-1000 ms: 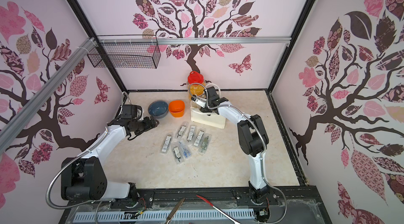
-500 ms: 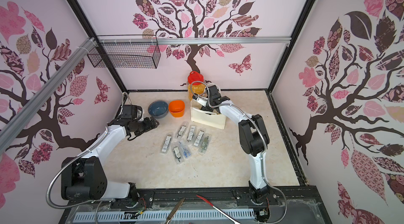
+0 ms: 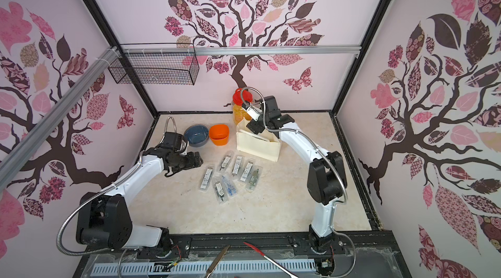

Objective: Put the compass set into the canvas bag
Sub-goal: Place the compass set in the canvas bag, then pick up the compass set at the center of the board.

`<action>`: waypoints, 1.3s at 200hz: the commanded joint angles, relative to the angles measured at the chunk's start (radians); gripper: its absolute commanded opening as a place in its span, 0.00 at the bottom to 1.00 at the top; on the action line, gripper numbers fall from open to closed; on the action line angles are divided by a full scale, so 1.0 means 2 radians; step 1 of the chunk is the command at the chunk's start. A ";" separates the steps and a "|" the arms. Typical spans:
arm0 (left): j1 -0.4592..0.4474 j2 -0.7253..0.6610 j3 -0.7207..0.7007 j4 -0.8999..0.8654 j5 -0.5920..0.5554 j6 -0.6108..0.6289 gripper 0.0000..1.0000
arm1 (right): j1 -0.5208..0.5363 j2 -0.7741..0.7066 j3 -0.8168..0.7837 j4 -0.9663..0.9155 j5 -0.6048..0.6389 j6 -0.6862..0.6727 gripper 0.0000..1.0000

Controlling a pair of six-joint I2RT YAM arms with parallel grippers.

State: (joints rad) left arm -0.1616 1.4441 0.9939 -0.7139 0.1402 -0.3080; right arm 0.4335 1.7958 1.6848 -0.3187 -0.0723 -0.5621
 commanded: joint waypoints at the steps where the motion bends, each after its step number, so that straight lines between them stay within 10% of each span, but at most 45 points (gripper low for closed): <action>1: -0.010 0.030 0.024 -0.046 -0.013 0.027 0.85 | -0.014 -0.074 0.039 -0.010 -0.008 0.080 0.92; 120: -0.088 0.156 0.090 -0.073 -0.082 0.059 0.74 | -0.021 -0.280 -0.201 -0.067 0.005 0.194 0.91; 260: -0.096 0.131 0.077 -0.063 -0.073 0.056 0.75 | -0.021 -0.297 -0.226 -0.039 0.047 0.209 0.93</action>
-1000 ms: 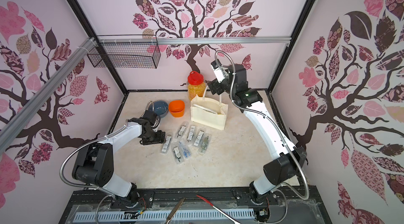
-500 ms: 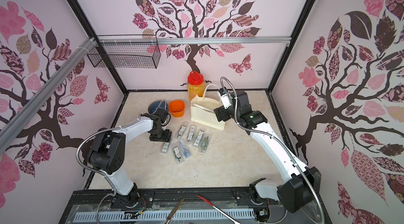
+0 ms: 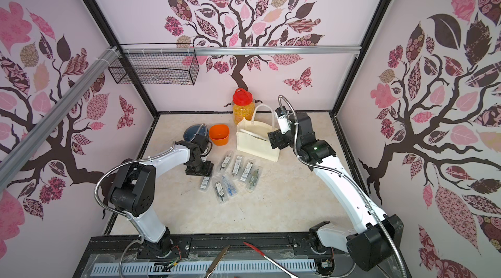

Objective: Put the compass set into the canvas bag
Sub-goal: Pick up the compass set at the center of the board.

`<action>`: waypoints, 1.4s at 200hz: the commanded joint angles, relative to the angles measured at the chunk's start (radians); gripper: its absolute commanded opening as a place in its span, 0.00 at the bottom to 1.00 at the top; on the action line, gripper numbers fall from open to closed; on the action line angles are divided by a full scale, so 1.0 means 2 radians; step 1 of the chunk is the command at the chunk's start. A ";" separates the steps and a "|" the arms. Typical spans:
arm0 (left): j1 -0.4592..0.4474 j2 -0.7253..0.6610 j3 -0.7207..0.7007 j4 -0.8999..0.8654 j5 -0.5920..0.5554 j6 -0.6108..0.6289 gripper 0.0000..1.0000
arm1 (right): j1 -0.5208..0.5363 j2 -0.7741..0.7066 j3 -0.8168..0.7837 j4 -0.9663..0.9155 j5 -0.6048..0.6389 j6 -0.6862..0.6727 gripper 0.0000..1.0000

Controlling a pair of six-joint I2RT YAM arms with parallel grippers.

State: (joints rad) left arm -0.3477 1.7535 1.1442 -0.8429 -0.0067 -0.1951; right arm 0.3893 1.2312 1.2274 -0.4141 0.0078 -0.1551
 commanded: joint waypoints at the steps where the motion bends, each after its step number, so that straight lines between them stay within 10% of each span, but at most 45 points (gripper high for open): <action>1: -0.003 -0.024 0.002 0.002 0.000 0.000 0.75 | 0.000 -0.015 0.003 0.009 0.007 0.006 0.93; 280: -0.030 0.028 0.023 -0.030 -0.032 -0.003 0.44 | 0.000 -0.031 -0.036 0.032 0.024 0.005 0.94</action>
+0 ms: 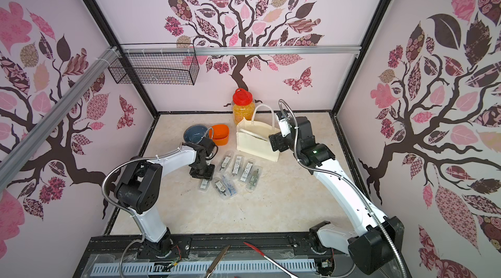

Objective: Put the compass set into the canvas bag
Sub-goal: Pick up the compass set at the center of the board.

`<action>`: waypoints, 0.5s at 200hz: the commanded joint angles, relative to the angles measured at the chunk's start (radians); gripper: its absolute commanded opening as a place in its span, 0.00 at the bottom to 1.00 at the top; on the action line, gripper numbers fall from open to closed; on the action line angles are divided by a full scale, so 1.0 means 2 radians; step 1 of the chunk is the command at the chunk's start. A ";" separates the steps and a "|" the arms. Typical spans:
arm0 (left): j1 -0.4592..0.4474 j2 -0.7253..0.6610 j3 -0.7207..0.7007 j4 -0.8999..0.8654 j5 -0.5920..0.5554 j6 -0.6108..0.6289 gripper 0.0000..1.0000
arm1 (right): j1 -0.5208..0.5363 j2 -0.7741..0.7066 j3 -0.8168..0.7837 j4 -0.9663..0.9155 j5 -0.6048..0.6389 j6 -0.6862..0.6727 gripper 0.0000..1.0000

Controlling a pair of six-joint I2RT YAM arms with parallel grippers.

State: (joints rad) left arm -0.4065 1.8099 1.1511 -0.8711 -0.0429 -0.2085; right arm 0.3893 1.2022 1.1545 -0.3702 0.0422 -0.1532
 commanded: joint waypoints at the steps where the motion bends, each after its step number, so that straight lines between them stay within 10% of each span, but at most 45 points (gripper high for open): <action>1: -0.001 0.000 0.019 -0.017 -0.015 0.003 0.44 | 0.000 -0.017 0.001 0.010 0.007 0.004 0.94; 100: -0.001 -0.036 0.080 -0.058 -0.019 0.001 0.42 | 0.000 -0.025 -0.007 0.020 0.016 0.009 0.95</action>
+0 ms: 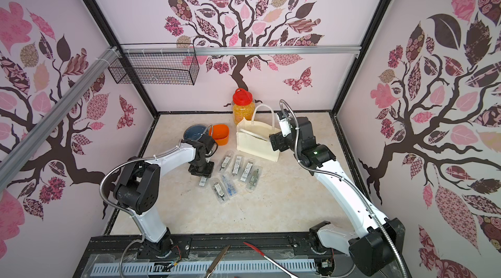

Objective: Put the compass set into the canvas bag
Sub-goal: Pick up the compass set at the center of the board, then place the compass set in the canvas bag.

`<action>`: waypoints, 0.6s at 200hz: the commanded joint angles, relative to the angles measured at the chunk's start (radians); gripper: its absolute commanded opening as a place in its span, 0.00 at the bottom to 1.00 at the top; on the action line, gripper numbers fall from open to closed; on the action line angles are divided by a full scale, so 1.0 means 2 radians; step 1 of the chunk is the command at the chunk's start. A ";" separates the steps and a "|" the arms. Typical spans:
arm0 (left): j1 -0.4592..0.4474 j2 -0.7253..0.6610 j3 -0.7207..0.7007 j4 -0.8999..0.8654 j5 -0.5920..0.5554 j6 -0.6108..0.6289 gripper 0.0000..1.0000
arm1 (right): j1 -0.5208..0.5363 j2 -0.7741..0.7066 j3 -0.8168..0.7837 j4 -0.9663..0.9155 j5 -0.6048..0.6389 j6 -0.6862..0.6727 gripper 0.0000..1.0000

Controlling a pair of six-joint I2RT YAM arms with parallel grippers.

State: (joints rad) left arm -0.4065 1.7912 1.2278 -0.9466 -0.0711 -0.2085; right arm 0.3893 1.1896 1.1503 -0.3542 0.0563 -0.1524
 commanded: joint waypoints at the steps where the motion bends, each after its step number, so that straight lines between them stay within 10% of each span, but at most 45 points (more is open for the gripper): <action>1: -0.001 -0.027 0.043 -0.020 -0.004 0.001 0.42 | 0.000 -0.019 -0.005 0.012 0.009 0.009 0.95; 120: -0.001 0.004 0.307 -0.001 0.089 -0.155 0.39 | -0.003 -0.026 -0.016 0.023 0.032 0.040 0.95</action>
State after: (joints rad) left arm -0.4065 1.7584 1.7031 -0.9974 0.0662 -0.3901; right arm 0.3847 1.1732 1.1206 -0.3248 0.1127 -0.0967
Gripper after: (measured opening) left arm 0.456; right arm 0.951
